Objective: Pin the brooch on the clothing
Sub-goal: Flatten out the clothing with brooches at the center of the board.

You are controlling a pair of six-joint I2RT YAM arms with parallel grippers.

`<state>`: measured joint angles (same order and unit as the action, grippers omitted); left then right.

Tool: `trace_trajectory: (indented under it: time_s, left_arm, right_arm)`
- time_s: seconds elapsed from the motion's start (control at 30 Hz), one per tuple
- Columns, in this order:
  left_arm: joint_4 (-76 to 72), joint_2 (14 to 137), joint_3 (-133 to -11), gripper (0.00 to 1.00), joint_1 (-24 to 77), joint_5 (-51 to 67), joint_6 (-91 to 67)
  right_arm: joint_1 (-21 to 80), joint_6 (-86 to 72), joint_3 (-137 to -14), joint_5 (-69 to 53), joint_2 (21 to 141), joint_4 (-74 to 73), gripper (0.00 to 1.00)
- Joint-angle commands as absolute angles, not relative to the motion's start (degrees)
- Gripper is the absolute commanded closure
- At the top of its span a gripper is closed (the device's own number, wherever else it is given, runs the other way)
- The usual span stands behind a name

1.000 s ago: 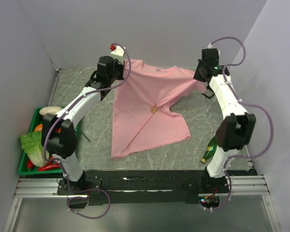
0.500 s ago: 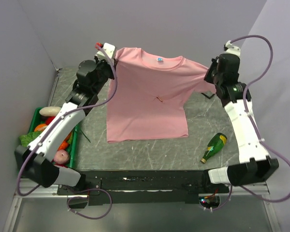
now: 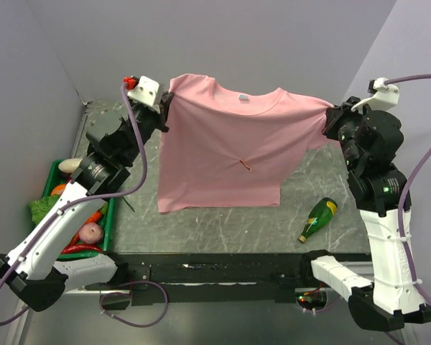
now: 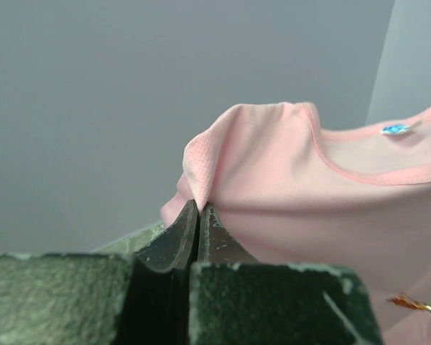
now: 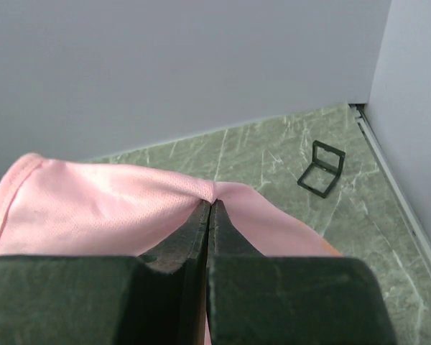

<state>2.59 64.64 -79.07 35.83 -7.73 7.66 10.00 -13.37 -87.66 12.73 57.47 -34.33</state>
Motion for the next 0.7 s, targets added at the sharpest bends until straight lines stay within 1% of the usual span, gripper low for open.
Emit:
trace_trajectory:
  time_s: [0.0, 0.07, 0.2, 0.3, 0.43, 0.47, 0.63, 0.67]
  left_arm:
    - [2.3, 65.1, -79.8, 0.99, 35.8, -13.0, 7.3]
    - [0.5, 67.0, -79.1, 0.99, 35.2, -14.1, 7.6]
    - [-4.1, 72.0, -78.3, 0.99, 27.4, -8.2, 4.4]
    - [-7.0, 78.1, -79.0, 0.99, 24.9, -7.4, 5.3]
    - [-10.1, 89.3, -82.5, 0.99, 21.2, -4.3, 4.2]
    - [-10.7, 91.1, -83.1, 0.99, 20.6, -4.4, 4.3]
    - [-16.6, 101.9, -86.2, 0.99, 17.2, -3.6, 4.2]
    - [-17.0, 103.5, -87.0, 0.99, 16.8, -3.0, 4.0]
  right_arm:
    - [10.4, -13.3, -88.2, 11.5, 60.9, -33.2, 1.0]
    - [10.4, -13.7, -87.8, 11.7, 62.9, -31.6, 1.0]
    - [9.6, -14.9, -87.6, 12.0, 70.1, -28.2, 1.0]
    - [8.9, -15.0, -88.2, 12.2, 76.1, -25.1, 1.0]
    - [8.3, -15.6, -92.4, 11.4, 85.8, -22.1, 1.0]
    - [7.9, -15.9, -93.4, 11.1, 89.8, -20.9, 1.0]
    - [7.6, -15.7, -101.1, 10.4, 101.6, -18.1, 1.0]
    - [7.6, -15.3, -102.6, 10.6, 105.4, -17.8, 1.0]
